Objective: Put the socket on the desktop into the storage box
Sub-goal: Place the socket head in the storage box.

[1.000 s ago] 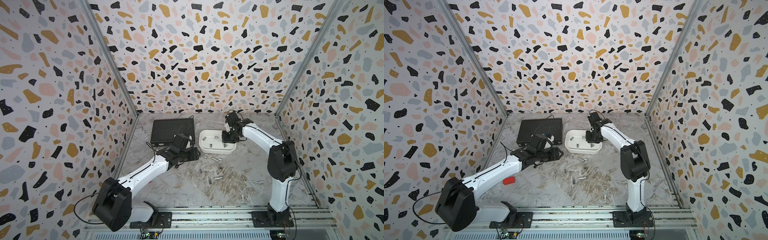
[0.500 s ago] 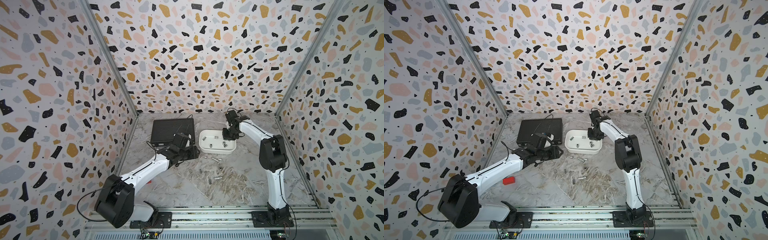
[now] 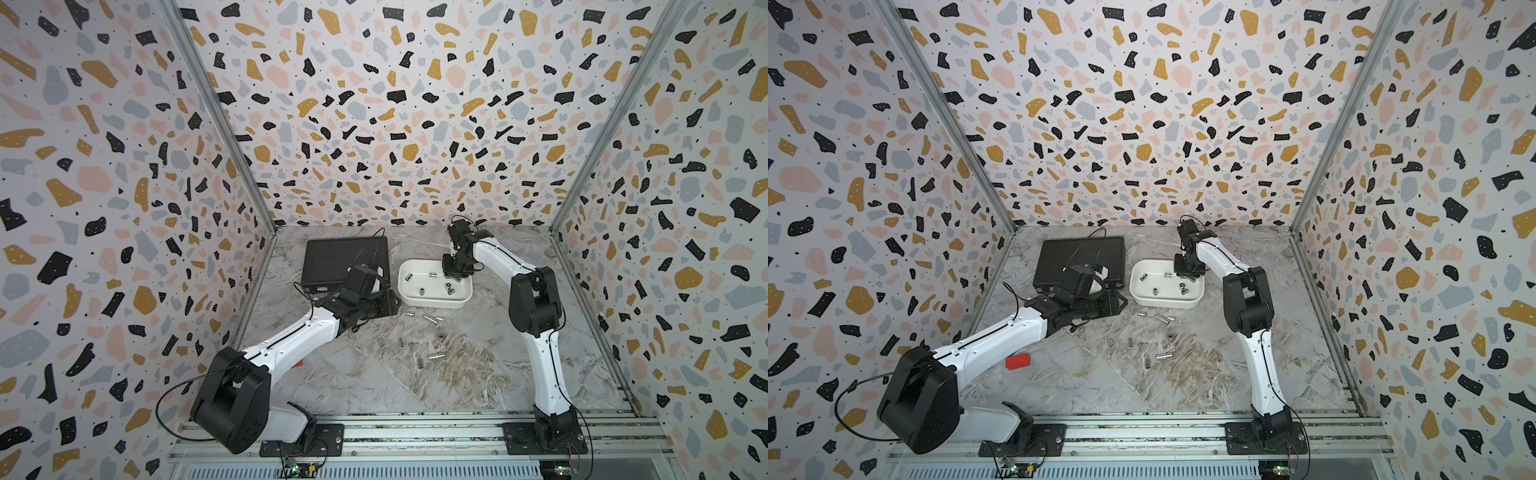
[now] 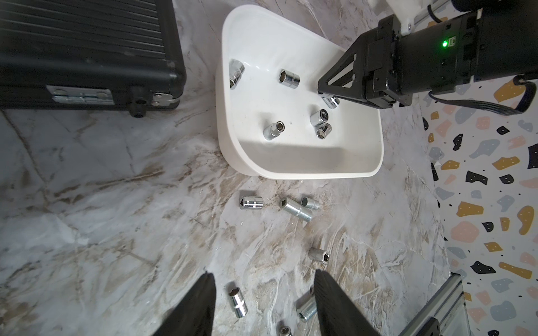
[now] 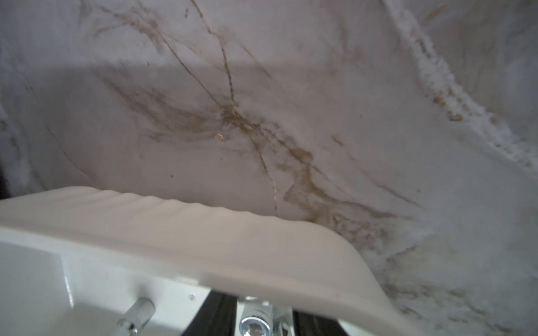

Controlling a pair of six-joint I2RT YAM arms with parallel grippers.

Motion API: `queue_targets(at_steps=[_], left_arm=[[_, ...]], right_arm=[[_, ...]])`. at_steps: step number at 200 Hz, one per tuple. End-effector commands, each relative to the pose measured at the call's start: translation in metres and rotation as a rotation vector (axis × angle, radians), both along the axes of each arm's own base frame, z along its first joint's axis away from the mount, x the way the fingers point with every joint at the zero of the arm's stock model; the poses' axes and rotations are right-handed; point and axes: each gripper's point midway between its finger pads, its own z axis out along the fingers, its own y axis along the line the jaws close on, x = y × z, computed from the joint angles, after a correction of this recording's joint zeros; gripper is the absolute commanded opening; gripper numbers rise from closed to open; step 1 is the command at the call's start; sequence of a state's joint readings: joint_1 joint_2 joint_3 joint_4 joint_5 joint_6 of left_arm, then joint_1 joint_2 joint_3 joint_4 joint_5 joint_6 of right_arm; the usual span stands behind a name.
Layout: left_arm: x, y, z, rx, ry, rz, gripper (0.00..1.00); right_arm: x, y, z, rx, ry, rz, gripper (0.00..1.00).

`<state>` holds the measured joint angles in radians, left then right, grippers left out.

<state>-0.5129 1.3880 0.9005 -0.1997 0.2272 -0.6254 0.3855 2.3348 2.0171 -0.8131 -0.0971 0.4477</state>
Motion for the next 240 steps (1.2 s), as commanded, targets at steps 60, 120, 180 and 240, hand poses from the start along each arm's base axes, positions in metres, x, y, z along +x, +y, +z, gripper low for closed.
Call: queue_targets(at_steps=[60, 120, 180, 240], left_arm=[[0.004, -0.001, 0.006, -0.031, -0.026, 0.007, 0.58], [0.000, 0.002, 0.006, -0.030, -0.024, 0.013, 0.58], [-0.008, 0.010, 0.003, -0.011, -0.007, 0.024, 0.58], [-0.024, 0.019, -0.003, 0.009, 0.029, 0.032, 0.58]], right_arm=[[-0.001, -0.002, 0.030, 0.000, -0.038, -0.003, 0.43], [-0.010, 0.002, 0.042, 0.001, -0.061, 0.014, 0.43], [-0.030, 0.004, 0.061, 0.030, -0.091, 0.025, 0.43], [-0.060, 0.006, 0.078, 0.066, -0.104, 0.053, 0.43]])
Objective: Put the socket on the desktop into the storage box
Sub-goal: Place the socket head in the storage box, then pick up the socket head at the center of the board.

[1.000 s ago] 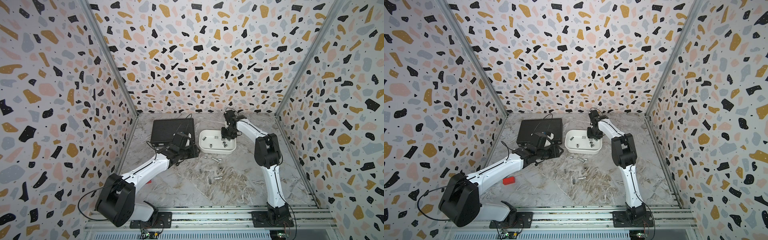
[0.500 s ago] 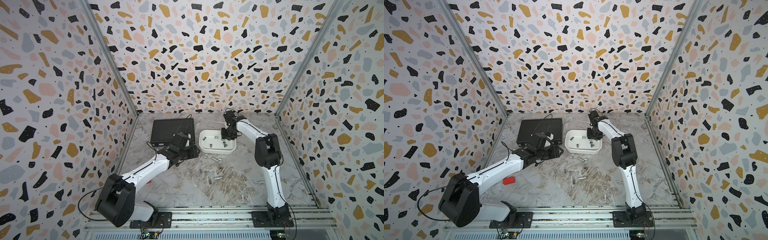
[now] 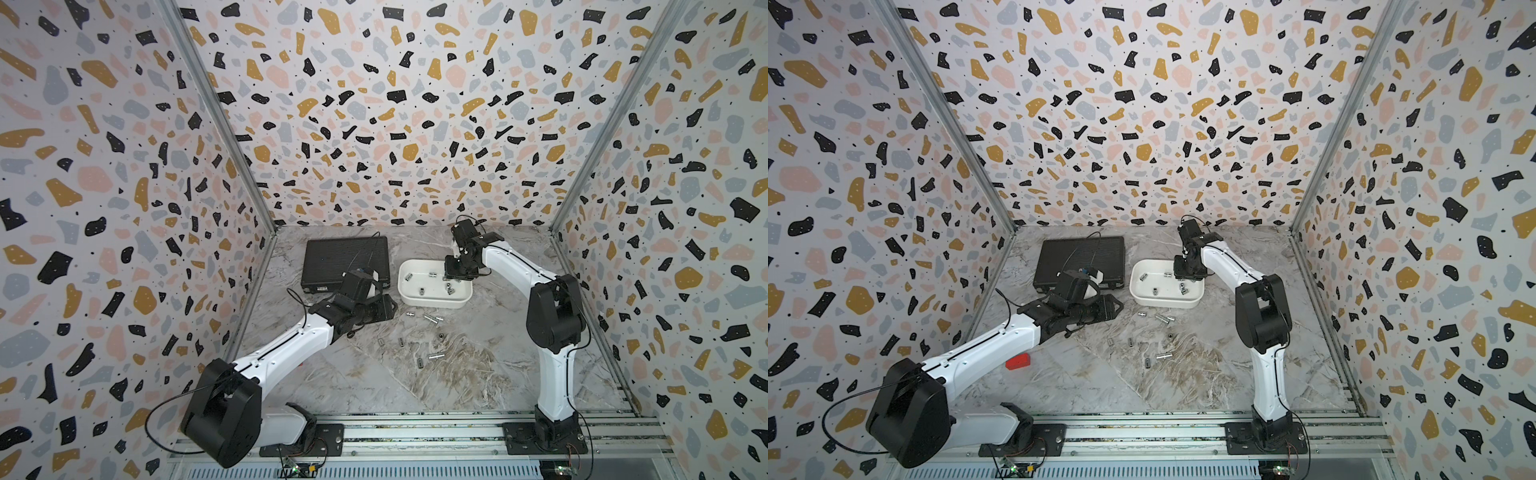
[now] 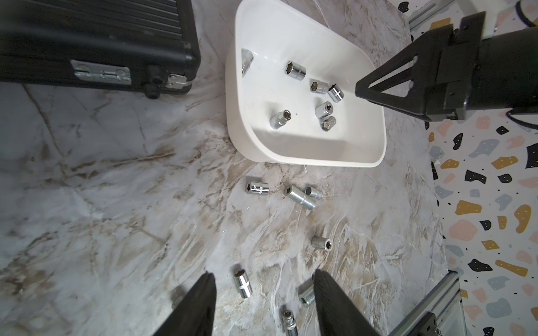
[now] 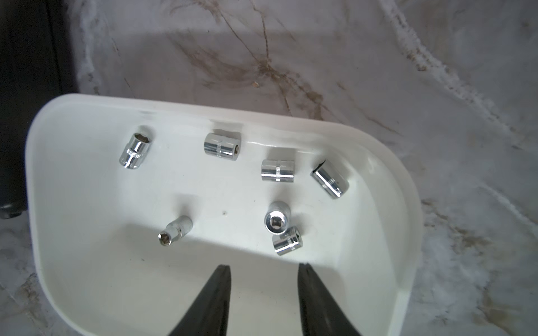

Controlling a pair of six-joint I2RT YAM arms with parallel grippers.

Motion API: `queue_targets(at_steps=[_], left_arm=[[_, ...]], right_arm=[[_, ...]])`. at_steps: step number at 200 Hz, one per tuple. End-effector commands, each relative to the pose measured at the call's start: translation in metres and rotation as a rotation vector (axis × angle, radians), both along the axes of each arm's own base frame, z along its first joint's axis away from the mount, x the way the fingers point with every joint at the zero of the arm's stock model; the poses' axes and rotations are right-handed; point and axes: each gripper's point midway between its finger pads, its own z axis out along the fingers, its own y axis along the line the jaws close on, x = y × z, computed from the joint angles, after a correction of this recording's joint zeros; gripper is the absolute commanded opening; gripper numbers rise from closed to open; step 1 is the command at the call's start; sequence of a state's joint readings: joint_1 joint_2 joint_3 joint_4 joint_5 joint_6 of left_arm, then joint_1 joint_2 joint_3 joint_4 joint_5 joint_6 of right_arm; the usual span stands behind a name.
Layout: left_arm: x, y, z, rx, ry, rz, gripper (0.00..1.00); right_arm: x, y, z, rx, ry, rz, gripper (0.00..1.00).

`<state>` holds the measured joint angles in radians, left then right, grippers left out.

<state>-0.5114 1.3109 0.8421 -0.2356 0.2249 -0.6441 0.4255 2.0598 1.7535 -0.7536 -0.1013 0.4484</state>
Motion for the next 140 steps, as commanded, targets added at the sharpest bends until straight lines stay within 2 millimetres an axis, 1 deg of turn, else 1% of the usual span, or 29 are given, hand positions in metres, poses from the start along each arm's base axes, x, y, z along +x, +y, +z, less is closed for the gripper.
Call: queue_targets(at_steps=[1, 57, 93, 140], left_arm=[[-0.006, 0.008, 0.000, 0.009, 0.004, 0.016, 0.58], [-0.020, 0.018, -0.006, 0.025, 0.028, 0.030, 0.58], [-0.028, 0.024, -0.014, 0.036, 0.045, 0.040, 0.58], [-0.037, 0.028, -0.021, 0.041, 0.061, 0.036, 0.58]], right_arm=[[-0.013, 0.003, 0.027, 0.035, -0.040, 0.014, 0.43], [-0.049, 0.004, 0.038, 0.070, -0.046, 0.052, 0.43], [-0.072, 0.004, 0.035, 0.079, -0.031, 0.075, 0.43], [-0.097, 0.003, 0.035, 0.085, -0.026, 0.100, 0.44]])
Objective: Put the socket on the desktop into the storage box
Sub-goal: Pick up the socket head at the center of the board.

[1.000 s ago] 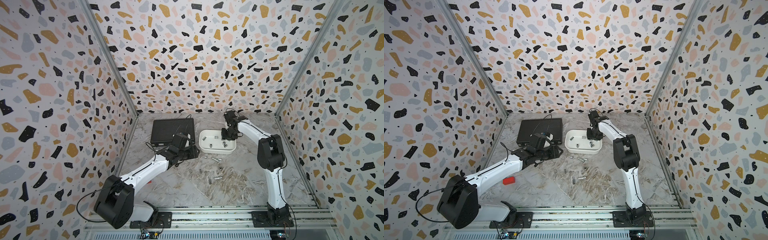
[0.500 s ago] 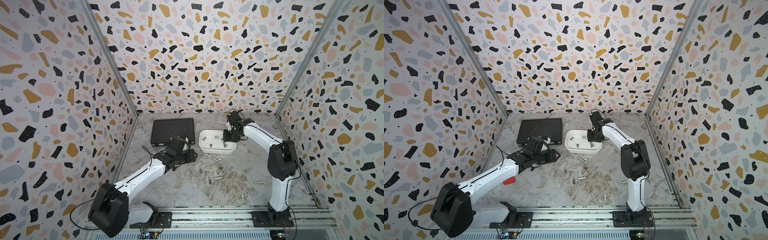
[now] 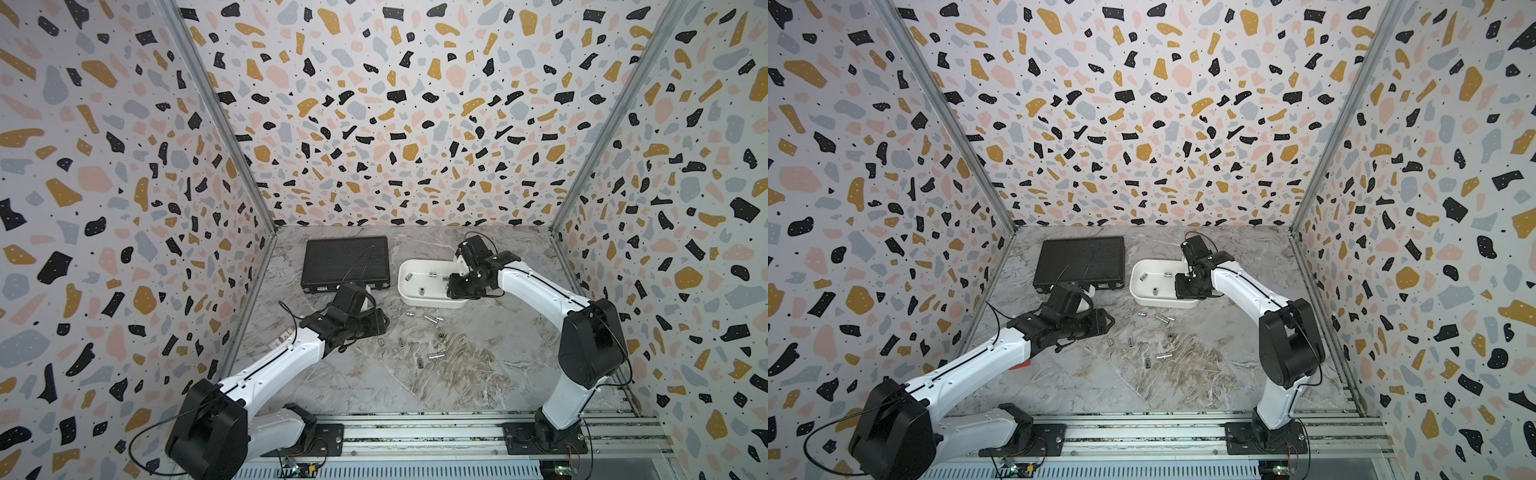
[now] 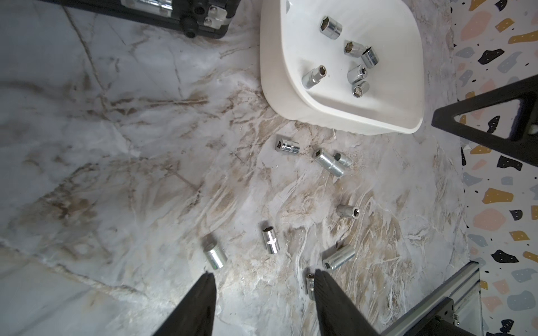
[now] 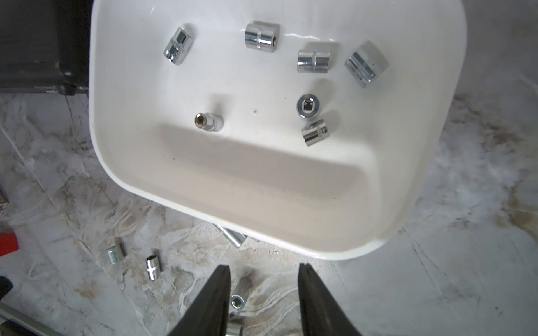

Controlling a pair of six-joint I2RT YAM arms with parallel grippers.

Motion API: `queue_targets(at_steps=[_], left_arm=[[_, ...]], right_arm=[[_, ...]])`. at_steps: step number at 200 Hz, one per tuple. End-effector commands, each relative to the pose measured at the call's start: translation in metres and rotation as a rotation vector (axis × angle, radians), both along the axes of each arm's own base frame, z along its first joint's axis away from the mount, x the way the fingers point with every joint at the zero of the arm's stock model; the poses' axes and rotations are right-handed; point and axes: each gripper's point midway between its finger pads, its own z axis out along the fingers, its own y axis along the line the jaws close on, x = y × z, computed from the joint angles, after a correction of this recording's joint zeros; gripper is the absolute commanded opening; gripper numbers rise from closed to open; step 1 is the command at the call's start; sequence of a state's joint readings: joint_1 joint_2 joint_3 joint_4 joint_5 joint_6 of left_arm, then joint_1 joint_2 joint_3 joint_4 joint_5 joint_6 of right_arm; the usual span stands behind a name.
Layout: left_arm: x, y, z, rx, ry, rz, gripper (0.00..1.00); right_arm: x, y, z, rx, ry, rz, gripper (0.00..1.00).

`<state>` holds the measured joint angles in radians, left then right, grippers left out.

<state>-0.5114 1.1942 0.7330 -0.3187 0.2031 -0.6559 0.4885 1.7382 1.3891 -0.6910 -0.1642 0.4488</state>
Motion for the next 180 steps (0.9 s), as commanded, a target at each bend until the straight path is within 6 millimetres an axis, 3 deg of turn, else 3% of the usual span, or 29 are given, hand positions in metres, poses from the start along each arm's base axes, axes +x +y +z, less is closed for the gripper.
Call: queue_targets(at_steps=[1, 83, 180], left_arm=[[-0.002, 0.004, 0.000, -0.005, -0.005, 0.013, 0.58], [-0.018, 0.003, -0.010, -0.042, 0.019, -0.007, 0.58], [-0.025, -0.010, -0.015, -0.095, 0.010, -0.045, 0.58]], right_arm=[[-0.010, 0.002, 0.015, 0.025, -0.031, 0.012, 0.44], [-0.046, -0.003, -0.002, 0.004, 0.010, 0.045, 0.45], [-0.073, 0.001, -0.023, -0.012, 0.067, 0.079, 0.48]])
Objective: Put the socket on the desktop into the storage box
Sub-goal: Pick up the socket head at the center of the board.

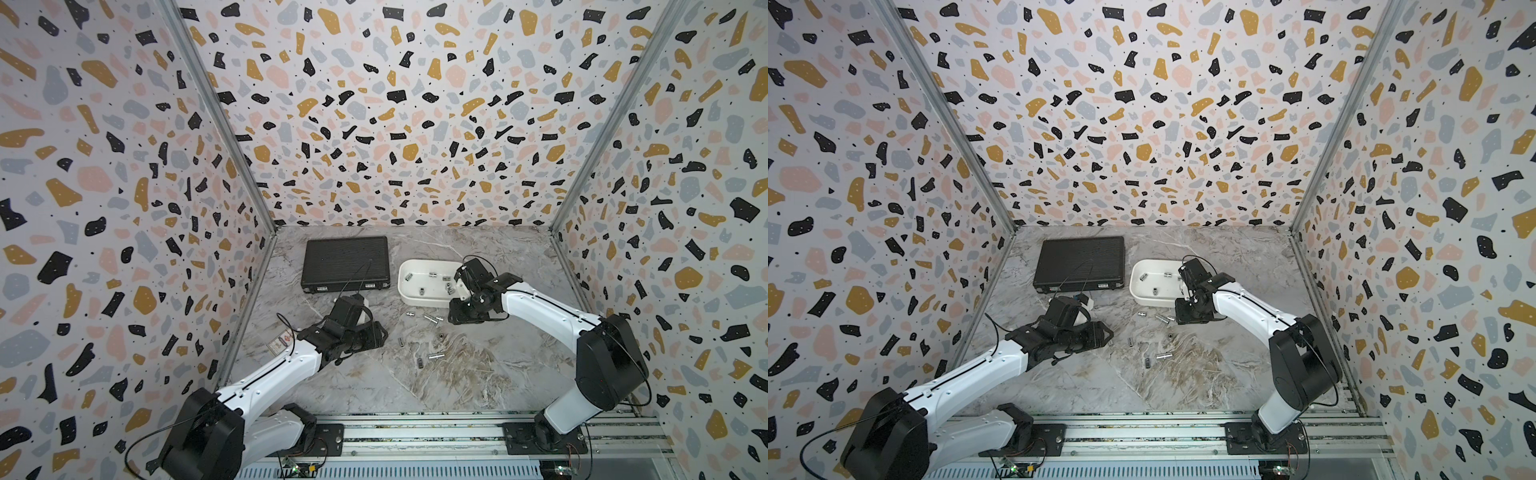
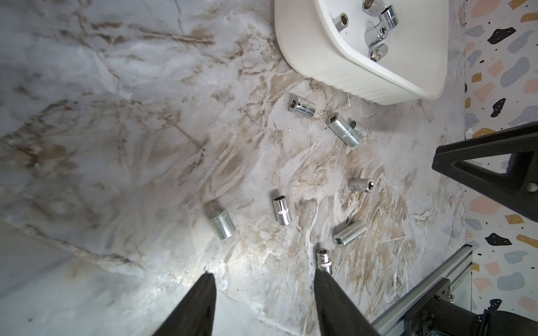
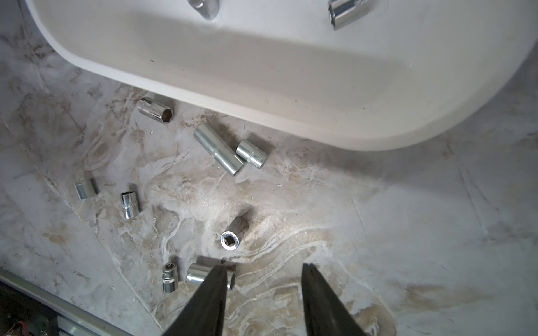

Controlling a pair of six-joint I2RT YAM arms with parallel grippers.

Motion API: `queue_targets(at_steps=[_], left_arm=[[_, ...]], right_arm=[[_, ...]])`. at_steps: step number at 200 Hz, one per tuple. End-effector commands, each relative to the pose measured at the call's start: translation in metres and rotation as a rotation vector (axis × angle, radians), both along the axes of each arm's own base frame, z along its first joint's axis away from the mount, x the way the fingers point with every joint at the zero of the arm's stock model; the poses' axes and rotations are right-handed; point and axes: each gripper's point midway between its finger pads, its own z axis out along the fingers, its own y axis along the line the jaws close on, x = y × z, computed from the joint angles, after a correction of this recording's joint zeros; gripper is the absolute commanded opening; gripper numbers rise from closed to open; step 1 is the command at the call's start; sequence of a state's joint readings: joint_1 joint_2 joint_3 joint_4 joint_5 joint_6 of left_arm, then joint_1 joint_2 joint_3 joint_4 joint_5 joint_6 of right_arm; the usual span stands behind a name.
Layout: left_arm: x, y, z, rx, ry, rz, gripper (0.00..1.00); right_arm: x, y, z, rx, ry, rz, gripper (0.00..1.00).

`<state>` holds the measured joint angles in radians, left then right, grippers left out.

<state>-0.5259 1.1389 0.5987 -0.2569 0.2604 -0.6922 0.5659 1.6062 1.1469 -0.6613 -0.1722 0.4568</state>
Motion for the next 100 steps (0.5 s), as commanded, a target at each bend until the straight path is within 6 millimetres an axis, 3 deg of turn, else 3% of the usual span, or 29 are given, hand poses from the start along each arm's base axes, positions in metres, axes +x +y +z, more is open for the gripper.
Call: queue_targets(at_steps=[1, 100], left_arm=[[0.002, -0.010, 0.011, -0.051, -0.045, -0.019, 0.58], [0.000, -0.017, 0.009, -0.080, -0.058, -0.032, 0.58]], right_arm=[[-0.006, 0.004, 0.008, 0.020, -0.007, 0.004, 0.48], [-0.016, 0.023, -0.005, -0.004, 0.030, 0.061, 0.49]])
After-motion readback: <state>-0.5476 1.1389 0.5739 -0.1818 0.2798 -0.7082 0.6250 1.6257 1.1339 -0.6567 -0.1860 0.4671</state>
